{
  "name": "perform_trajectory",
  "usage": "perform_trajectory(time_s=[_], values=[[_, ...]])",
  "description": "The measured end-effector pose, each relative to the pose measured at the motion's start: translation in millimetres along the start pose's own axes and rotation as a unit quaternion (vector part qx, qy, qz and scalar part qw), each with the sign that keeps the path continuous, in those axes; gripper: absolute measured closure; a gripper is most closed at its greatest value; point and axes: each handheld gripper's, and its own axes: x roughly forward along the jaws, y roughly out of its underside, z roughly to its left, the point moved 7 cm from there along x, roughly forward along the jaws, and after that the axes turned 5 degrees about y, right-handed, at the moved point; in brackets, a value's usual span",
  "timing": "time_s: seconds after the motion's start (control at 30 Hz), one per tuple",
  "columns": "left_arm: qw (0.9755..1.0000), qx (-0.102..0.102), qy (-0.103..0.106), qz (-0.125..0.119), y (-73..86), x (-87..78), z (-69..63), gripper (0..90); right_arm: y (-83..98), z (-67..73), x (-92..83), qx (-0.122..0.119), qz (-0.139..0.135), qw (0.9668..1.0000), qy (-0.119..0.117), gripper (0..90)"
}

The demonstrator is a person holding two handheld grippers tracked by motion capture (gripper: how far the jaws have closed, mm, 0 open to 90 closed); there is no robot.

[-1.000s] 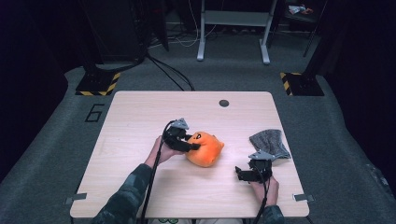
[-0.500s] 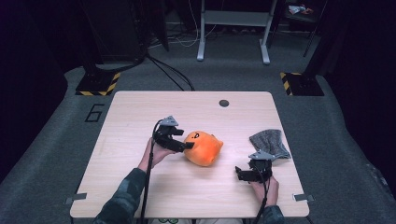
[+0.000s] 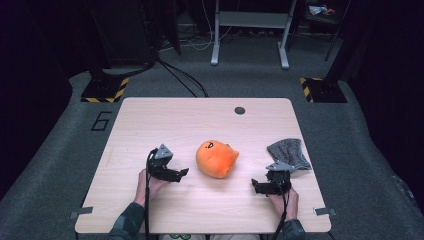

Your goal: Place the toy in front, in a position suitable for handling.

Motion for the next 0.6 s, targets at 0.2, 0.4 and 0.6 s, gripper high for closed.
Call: perform_trajectory(time_s=[0.2,0.4,0.6], values=[[0.9996,0.0,0.006,0.027,16.9,8.2,-0.1,8.3,-29.7,12.5,-6.7,-0.023,-0.028,0.9985,-0.04,7.4],[0.9995,0.008,0.002,0.032,24.2,13.7,-2.0,9.7,-83.9,39.6,-10.1,-0.082,-0.057,0.9907,-0.093,10.6],[0.9996,0.013,-0.006,0.023,25.2,15.3,-0.8,11.8,-113.9,62.0,-0.5,-0.119,-0.055,0.982,-0.136,12.5]])
